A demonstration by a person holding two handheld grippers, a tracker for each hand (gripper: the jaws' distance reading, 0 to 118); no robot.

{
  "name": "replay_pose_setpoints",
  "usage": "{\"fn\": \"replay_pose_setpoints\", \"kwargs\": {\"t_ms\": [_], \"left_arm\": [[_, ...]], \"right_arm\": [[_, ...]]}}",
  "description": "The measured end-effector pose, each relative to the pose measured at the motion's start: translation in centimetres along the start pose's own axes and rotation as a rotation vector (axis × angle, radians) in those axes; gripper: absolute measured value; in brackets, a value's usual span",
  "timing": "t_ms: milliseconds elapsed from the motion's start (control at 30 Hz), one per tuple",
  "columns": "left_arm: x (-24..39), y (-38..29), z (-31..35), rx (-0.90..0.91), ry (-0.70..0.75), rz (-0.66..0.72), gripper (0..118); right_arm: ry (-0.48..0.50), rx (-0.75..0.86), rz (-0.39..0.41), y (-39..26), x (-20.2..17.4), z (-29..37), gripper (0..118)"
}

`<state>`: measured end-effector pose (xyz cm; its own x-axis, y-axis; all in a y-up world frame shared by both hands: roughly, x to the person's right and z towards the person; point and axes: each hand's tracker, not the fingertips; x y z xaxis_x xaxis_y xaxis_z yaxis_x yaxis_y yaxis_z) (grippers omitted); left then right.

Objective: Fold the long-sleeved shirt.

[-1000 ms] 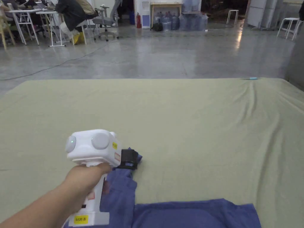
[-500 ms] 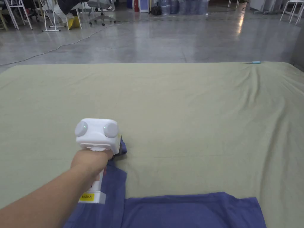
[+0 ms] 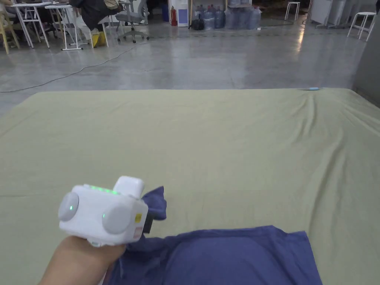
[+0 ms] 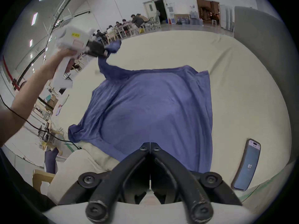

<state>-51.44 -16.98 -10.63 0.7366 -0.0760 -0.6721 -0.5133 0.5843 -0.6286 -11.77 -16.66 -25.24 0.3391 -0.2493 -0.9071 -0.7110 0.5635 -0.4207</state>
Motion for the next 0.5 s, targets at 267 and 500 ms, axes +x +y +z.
{"fn": "replay_pose_setpoints", "kwargs": {"t_ms": [267, 500], "left_arm": [[1.1, -9.3, -4.9, -0.175, 0.06, -0.008, 8], [3.0, -11.5, -6.4, -0.121, 0.132, -0.14, 8]], "right_arm": [[-0.01, 0.003, -0.011, -2.0, -1.8, 2.3, 0], [-0.022, -0.015, -0.022, -2.5, -2.6, 2.6, 0]]}}
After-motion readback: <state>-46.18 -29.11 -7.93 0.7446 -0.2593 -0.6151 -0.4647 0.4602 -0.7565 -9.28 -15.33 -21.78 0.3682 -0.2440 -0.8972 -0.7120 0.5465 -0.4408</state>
